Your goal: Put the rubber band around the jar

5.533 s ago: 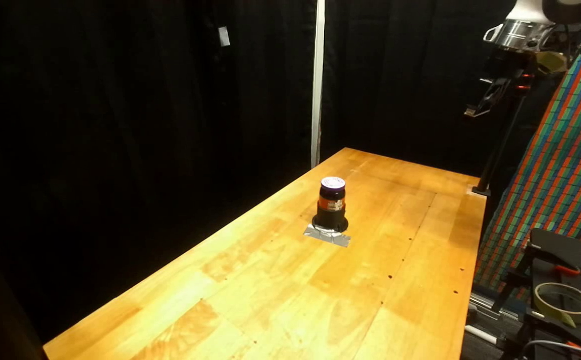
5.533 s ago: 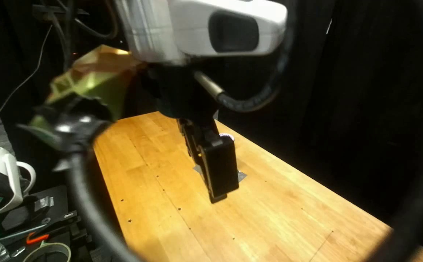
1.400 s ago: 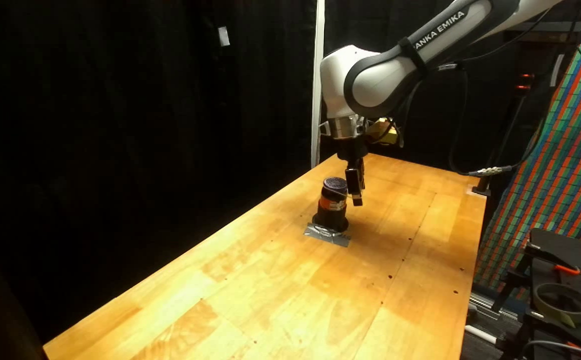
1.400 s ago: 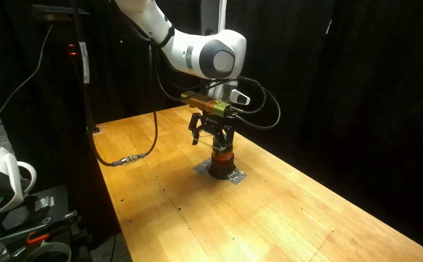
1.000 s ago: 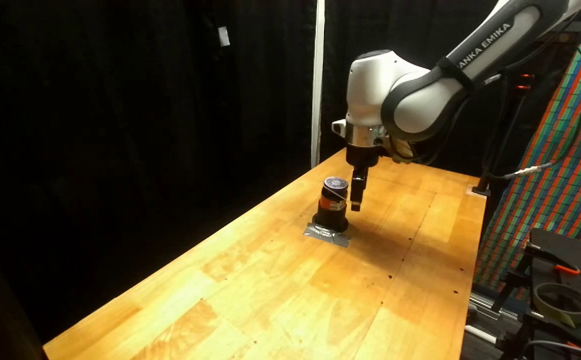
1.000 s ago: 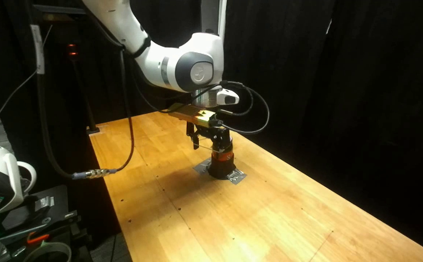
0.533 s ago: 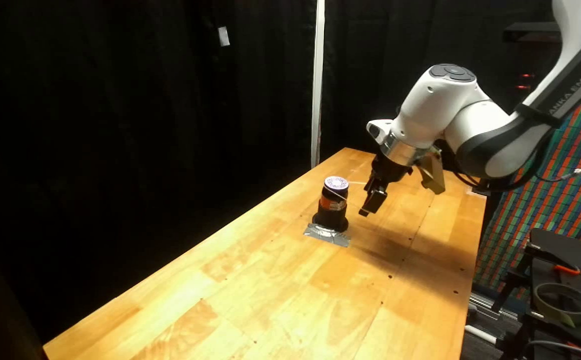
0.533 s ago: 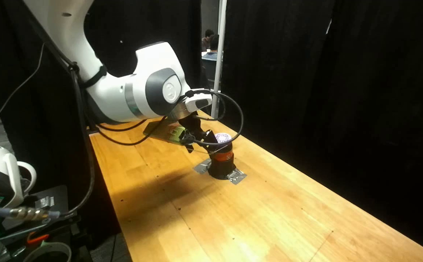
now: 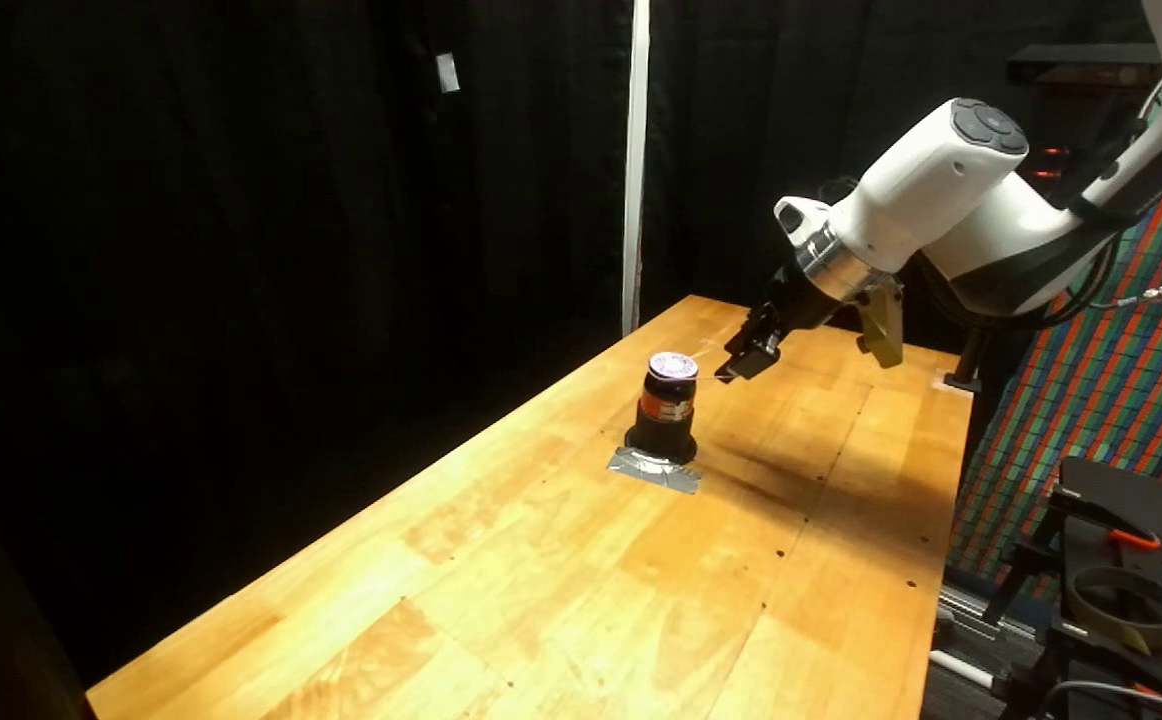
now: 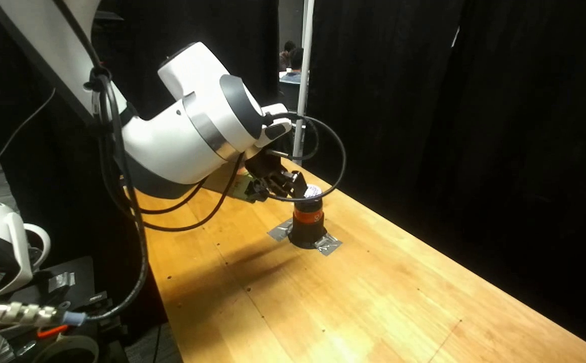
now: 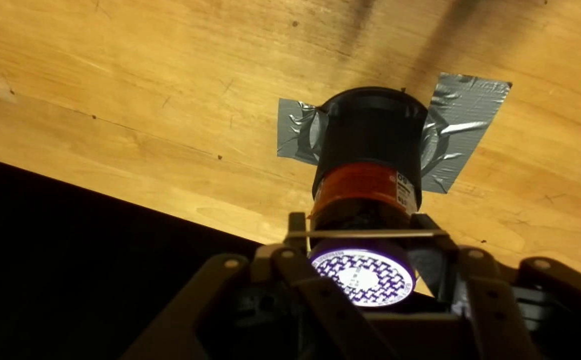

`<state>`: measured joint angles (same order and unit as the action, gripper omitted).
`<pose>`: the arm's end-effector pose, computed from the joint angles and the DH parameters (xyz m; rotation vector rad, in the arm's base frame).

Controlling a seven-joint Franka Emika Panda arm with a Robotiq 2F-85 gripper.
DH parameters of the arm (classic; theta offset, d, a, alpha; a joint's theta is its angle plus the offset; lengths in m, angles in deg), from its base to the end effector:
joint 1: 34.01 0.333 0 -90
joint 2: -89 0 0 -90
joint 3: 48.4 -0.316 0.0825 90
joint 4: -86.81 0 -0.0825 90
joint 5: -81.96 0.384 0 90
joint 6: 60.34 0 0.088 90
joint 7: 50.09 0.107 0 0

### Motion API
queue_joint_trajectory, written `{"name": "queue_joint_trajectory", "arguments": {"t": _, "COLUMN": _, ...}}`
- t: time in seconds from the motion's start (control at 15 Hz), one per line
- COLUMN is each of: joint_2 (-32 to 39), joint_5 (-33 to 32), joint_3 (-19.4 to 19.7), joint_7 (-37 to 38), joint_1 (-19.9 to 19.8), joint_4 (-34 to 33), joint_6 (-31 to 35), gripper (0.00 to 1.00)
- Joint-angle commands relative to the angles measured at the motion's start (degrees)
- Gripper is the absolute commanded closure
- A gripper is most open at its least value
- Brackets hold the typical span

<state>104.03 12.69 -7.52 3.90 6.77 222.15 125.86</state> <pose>0.5039 0.0915 0.2731 2.8191 0.5226 0.8865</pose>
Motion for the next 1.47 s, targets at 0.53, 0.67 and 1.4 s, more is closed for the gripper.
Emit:
{"name": "queue_joint_trajectory", "arguments": {"t": 0.53, "joint_2": 12.43, "joint_5": 6.44, "joint_3": 19.5, "joint_7": 6.63, "joint_1": 16.94, "joint_4": 1.89, "joint_6": 17.47, "gripper": 0.88}}
{"name": "queue_joint_trajectory", "arguments": {"t": 0.67, "joint_2": 16.44, "joint_5": 12.05, "joint_3": 21.03, "joint_7": 4.95, "joint_1": 18.5, "joint_4": 3.61, "joint_6": 22.36, "gripper": 0.87}}
{"name": "queue_joint_trajectory", "arguments": {"t": 1.4, "joint_2": 41.43, "joint_5": 59.28, "joint_3": 22.89, "joint_7": -7.72, "joint_1": 35.38, "joint_4": 17.15, "joint_6": 50.78, "gripper": 0.93}}
